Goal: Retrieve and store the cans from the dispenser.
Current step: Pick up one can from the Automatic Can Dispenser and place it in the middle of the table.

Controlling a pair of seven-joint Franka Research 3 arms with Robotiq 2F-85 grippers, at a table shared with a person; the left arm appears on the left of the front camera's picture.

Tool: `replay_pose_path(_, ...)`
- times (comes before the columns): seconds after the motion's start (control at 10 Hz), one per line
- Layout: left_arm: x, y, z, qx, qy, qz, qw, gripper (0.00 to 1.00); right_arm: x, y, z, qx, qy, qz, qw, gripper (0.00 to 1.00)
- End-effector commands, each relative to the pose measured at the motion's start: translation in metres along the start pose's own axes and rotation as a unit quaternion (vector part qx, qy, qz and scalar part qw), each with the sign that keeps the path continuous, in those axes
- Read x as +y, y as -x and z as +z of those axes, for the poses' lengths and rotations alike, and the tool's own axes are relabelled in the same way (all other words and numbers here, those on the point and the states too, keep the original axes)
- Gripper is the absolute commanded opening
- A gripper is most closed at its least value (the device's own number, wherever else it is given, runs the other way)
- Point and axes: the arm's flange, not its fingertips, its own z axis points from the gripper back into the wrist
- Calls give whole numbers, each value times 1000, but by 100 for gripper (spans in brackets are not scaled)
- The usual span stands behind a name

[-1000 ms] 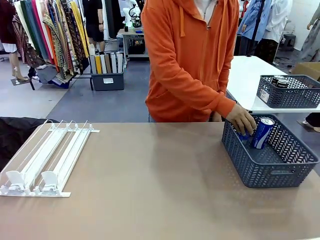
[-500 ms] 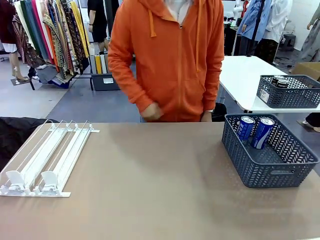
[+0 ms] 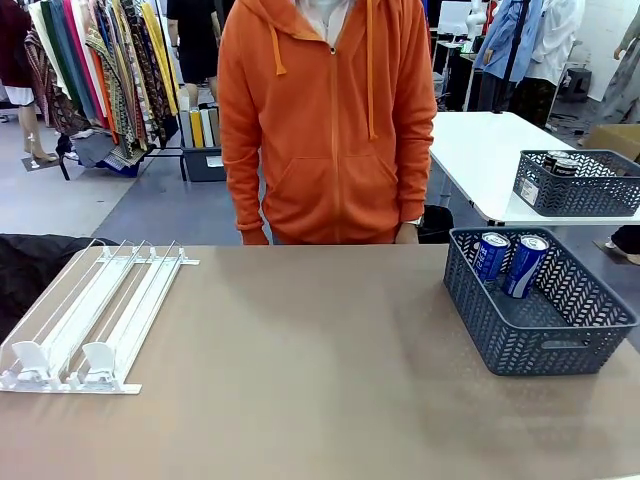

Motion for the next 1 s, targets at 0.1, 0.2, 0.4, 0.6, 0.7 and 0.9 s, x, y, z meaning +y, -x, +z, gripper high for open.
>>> replay_pose_path(0.1,1,0,0,-2,7,0,1000,100,4,-2,0,-3,-10,3,1000,100)
replay_pose_path(0.2,1,0,0,-2,7,0,1000,100,4,-2,0,-3,-10,3,1000,100)
replay_pose_path(0.4,1,0,0,-2,7,0,1000,100,4,-2,0,-3,-10,3,1000,100)
replay_pose_path(0.6,1,0,0,-2,7,0,1000,100,4,-2,0,-3,-10,3,1000,100)
replay_pose_path(0.7,1,0,0,-2,7,0,1000,100,4,-2,0,-3,-10,3,1000,100)
replay_pose_path(0.9,1,0,0,-2,7,0,1000,100,4,-2,0,-3,-10,3,1000,100)
